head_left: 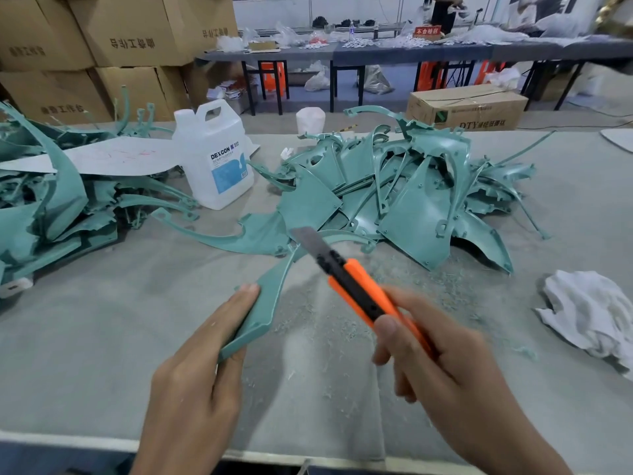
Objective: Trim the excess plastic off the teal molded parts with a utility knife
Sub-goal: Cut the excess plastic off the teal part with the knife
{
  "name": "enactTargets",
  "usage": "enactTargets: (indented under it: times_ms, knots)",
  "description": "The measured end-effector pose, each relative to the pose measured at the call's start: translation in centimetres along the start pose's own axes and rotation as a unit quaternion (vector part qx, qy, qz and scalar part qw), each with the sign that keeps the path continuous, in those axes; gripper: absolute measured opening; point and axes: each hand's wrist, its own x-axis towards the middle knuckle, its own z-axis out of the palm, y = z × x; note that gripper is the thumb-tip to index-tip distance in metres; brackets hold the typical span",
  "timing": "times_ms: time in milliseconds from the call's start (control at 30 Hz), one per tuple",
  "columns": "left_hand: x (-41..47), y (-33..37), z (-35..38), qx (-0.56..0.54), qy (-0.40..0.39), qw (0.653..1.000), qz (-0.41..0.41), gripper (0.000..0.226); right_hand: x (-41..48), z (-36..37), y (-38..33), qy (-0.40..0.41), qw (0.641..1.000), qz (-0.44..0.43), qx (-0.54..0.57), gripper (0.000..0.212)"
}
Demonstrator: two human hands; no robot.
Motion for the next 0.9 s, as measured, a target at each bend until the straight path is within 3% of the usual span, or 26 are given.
enactTargets:
  times_ms: [200,300,433,567,667,767,900]
  knots:
    - [-0.1,-0.1,-0.1,0.004,0.007,1.0,0.011,0.063,-0.6,0.3,-1.0,-0.069,0.996,-0.029,-0.044,0.035]
    - [-0.3,-0.2,-0.3,0.024,0.001,0.998,0.055,0.065,0.3,0.2,0.0,-0.027,0.994,-0.028,-0.104,0.039]
    - [-0.6,-0.4,-0.4,0.051,-0.014,0.988,0.145,0.059,3.6,-1.1,4.4,0.004,0.974,0.056,-0.217,0.037]
    - [-0.7,-0.7,-0.7,0.027,0.009,0.991,0.128,0.061,5.2,-3.0,8.5,-0.01,0.924,0.175,-0.339,0.031]
    - [-0.5,-0.8,-0.5,0.031,0.012,0.991,0.126,0.058,4.7,-2.9,8.5,0.035,0.935,0.186,-0.3,0.036]
    - [-0.3,-0.9,0.1,0.045,-0.004,0.991,0.122,0.057,3.3,-1.3,5.7,0.092,0.974,0.123,-0.164,0.036]
    - [0.0,-1.1,0.4,0.062,-0.019,0.989,0.132,0.057,0.6,0.6,1.5,-0.003,1.0,0.01,-0.017,0.034]
